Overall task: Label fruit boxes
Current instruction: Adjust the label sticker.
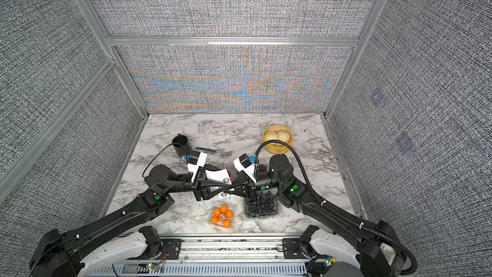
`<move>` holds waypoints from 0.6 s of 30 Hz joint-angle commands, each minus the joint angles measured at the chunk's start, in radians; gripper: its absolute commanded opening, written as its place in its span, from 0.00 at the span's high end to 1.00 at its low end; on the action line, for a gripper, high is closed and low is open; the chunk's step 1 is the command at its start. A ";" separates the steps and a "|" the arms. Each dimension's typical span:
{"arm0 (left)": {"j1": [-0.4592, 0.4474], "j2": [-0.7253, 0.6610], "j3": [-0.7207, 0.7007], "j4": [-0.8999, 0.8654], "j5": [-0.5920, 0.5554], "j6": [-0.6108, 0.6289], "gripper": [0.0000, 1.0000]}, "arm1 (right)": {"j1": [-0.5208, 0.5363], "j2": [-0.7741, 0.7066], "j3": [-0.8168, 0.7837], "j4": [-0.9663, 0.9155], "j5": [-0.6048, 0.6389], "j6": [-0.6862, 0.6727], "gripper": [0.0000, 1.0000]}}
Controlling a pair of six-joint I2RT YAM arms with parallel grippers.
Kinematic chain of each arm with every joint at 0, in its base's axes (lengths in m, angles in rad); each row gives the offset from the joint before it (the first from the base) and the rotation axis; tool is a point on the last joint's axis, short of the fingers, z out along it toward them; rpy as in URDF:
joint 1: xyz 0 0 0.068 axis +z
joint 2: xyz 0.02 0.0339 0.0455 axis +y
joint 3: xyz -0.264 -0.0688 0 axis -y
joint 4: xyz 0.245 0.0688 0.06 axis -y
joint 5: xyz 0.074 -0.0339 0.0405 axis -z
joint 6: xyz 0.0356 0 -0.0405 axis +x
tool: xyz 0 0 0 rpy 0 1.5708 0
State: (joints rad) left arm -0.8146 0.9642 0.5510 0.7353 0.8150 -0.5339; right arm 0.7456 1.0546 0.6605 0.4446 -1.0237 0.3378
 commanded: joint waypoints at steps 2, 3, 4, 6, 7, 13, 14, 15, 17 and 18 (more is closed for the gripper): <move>0.002 -0.059 -0.035 0.013 -0.008 0.012 0.43 | -0.005 -0.016 -0.005 0.031 0.014 -0.003 1.00; 0.003 -0.080 -0.045 -0.003 -0.021 0.023 0.46 | -0.005 -0.018 -0.007 0.037 0.016 0.000 1.00; 0.003 -0.103 -0.057 -0.022 -0.041 0.035 0.53 | -0.005 -0.018 -0.007 0.043 0.017 0.005 1.00; 0.003 -0.133 -0.076 -0.033 -0.053 0.043 0.69 | -0.005 -0.015 -0.007 0.054 0.012 0.013 1.00; 0.002 -0.140 -0.080 -0.035 -0.054 0.045 0.73 | -0.005 -0.013 -0.007 0.060 0.009 0.017 1.00; 0.003 -0.111 -0.050 -0.055 -0.038 0.046 0.92 | -0.002 0.013 -0.002 0.081 -0.011 0.031 1.00; 0.002 -0.106 -0.048 -0.051 -0.032 0.044 0.94 | -0.002 0.013 -0.002 0.077 -0.011 0.029 1.00; 0.003 -0.102 -0.046 -0.048 -0.030 0.041 0.96 | -0.001 0.013 -0.004 0.075 -0.010 0.029 1.00; 0.002 -0.098 -0.046 -0.042 -0.030 0.041 1.00 | -0.002 0.009 -0.005 0.074 -0.011 0.029 1.00; 0.002 -0.097 -0.046 -0.042 -0.028 0.040 1.00 | -0.001 0.004 -0.006 0.071 -0.011 0.027 1.00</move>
State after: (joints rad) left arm -0.8116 0.8639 0.4992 0.6785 0.7780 -0.5011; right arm 0.7433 1.0660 0.6533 0.4858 -1.0245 0.3611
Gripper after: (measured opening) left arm 0.055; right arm 0.048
